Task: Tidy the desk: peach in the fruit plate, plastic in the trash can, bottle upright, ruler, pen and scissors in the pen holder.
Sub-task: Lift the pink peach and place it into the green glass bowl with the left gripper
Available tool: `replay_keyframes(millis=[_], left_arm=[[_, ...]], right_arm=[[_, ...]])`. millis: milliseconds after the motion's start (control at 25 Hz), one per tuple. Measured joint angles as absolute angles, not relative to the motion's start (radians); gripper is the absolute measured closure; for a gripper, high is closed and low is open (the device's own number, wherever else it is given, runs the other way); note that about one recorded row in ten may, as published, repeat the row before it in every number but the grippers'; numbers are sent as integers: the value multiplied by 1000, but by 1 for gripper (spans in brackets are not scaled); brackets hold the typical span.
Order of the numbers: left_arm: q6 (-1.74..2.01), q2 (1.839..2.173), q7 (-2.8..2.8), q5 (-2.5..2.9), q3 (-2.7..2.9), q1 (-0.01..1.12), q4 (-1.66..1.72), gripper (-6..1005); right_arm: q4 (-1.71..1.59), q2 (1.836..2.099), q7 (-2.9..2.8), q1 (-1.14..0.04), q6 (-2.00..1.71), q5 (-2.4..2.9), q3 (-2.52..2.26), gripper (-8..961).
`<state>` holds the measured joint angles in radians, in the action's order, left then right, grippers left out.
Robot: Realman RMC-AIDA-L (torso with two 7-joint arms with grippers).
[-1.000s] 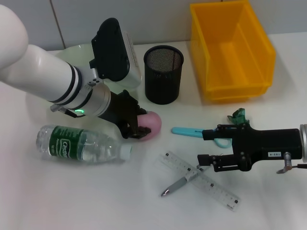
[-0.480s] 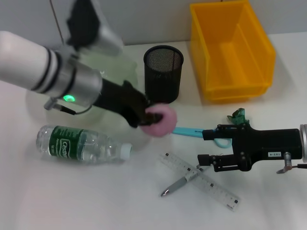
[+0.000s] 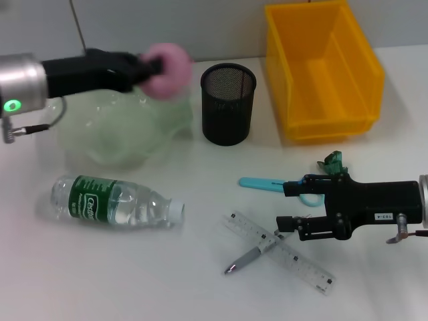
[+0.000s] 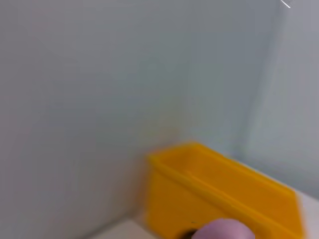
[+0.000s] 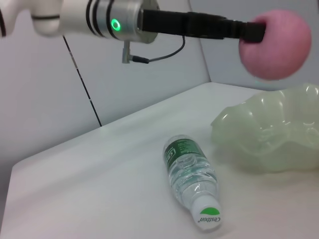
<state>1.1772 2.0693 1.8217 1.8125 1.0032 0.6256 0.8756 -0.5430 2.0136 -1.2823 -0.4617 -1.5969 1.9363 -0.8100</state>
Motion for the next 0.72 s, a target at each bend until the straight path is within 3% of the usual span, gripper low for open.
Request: replay_keyframes(millis=[200,720], left_arm=[[997,2071,1719,1688,1010,576,784,818],[733,2076,1598,1680,1103,623,614,907]], right_arm=[[-543,2016,-1282,-463,-1597,1936,-810,257],[-543,2019,-1281,-458,-1594,1937,-813,265]])
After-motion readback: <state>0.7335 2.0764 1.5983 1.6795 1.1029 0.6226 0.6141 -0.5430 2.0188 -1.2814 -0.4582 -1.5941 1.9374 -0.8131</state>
